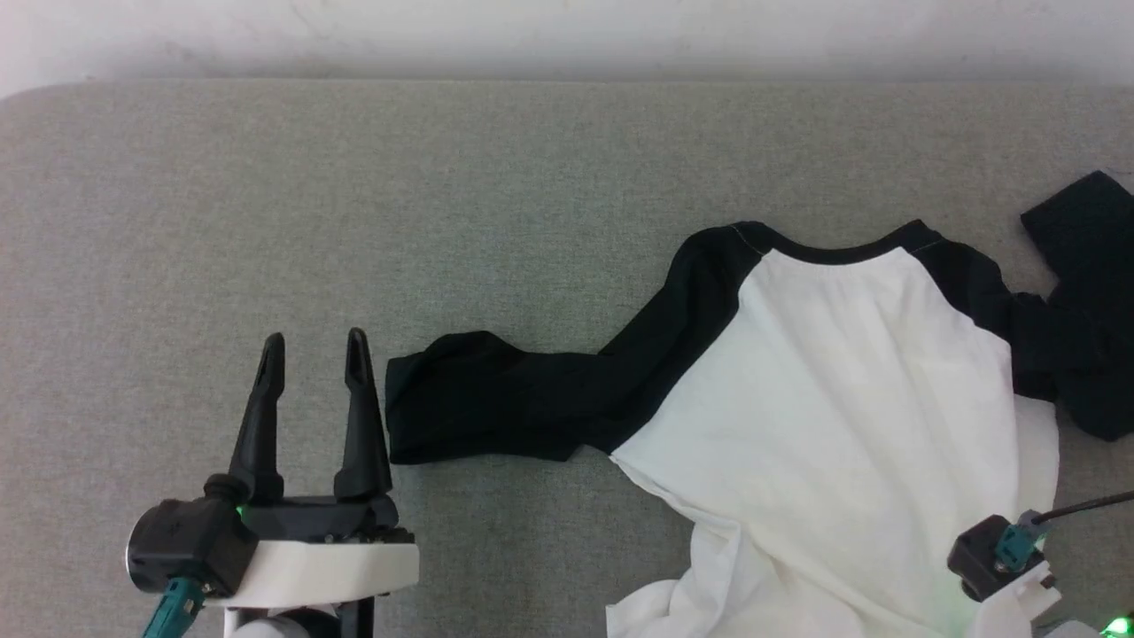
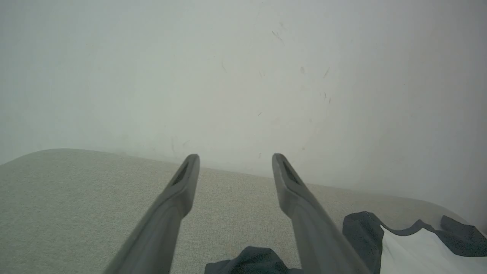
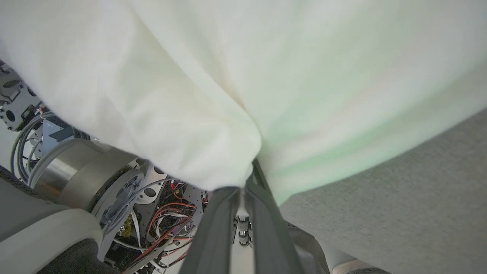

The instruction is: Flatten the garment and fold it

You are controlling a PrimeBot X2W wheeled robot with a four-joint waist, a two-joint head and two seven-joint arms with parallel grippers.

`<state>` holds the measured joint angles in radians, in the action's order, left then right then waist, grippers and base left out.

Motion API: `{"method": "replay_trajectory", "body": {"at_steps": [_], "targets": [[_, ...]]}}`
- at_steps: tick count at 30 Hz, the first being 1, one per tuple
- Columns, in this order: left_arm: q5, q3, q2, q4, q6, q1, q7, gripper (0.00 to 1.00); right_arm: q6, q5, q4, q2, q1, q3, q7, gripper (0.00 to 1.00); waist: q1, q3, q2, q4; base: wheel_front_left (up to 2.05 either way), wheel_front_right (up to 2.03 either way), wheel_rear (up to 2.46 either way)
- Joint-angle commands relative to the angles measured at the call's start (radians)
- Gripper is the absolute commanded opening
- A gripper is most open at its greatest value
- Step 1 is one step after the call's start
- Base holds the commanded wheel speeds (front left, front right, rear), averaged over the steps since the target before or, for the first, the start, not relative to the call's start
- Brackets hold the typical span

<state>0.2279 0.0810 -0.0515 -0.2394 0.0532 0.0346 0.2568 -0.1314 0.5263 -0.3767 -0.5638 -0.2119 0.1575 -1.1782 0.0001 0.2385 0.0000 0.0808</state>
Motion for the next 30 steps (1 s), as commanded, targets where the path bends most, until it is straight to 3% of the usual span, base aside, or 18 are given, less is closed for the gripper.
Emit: {"method": "replay_trajectory", "body": {"at_steps": [1,2,3,4,8,12,14,19,23,26,30], "targets": [[-0.008,-0.006,0.001,0.003,-0.011,0.003,0.005,1.00,0.001,-0.009,0.008,0.023,-0.001,0.008,0.029,0.00,-0.0001,0.004,0.0000,-0.008,0.00,0.00,0.00],[-0.011,-0.008,0.001,0.005,-0.014,0.001,0.005,1.00,0.001,-0.016,0.011,0.025,0.006,0.023,0.051,0.00,-0.0001,0.002,0.0000,-0.011,0.00,0.00,0.00],[-0.013,-0.010,0.001,0.008,-0.015,0.000,0.005,1.00,0.001,-0.022,0.014,0.032,0.018,0.033,0.081,0.59,-0.0001,-0.001,0.0000,-0.014,0.00,0.00,0.00],[-0.015,-0.013,0.001,0.010,-0.016,0.000,0.005,1.00,0.001,-0.027,0.021,0.047,0.032,0.033,0.121,1.00,-0.0001,-0.005,0.0000,-0.018,0.00,0.00,0.00],[-0.026,-0.017,0.001,0.018,-0.026,0.003,0.005,1.00,0.001,-0.015,0.032,0.087,0.093,0.045,0.254,1.00,-0.0001,-0.022,0.0000,-0.035,0.00,0.00,0.00],[-0.033,-0.019,0.001,0.022,-0.031,0.007,0.005,1.00,0.001,-0.004,-0.007,0.160,0.155,-0.018,0.425,1.00,-0.0001,-0.036,0.0000,-0.051,0.00,0.00,0.00],[-0.035,-0.022,0.001,0.020,-0.032,0.011,0.005,1.00,0.001,-0.053,-0.029,0.191,0.180,-0.058,0.565,1.00,-0.0001,-0.041,0.0000,-0.059,0.00,0.00,0.00],[-0.045,-0.031,0.001,0.014,-0.040,0.025,0.005,1.00,0.001,-0.249,-0.017,0.353,0.180,-0.212,0.945,1.00,-0.0001,-0.048,0.0000,-0.080,0.00,0.00,0.00],[-0.074,-0.040,-0.004,0.023,-0.042,0.051,0.005,1.00,0.001,-0.400,0.006,0.475,0.135,-0.298,1.169,1.00,-0.0001,-0.059,0.0000,-0.096,0.00,0.00,0.00],[-0.094,-0.040,-0.010,0.032,-0.045,0.073,0.005,1.00,0.001,-0.436,0.036,0.509,0.095,-0.347,1.271,1.00,-0.0001,-0.063,0.0000,-0.107,0.00,0.00,0.00],[-0.113,-0.027,-0.027,0.053,-0.061,0.089,0.005,1.00,0.001,-0.364,0.104,0.513,0.066,-0.368,1.335,1.00,-0.0001,-0.061,0.0000,-0.119,0.00,0.00,0.00]]}}
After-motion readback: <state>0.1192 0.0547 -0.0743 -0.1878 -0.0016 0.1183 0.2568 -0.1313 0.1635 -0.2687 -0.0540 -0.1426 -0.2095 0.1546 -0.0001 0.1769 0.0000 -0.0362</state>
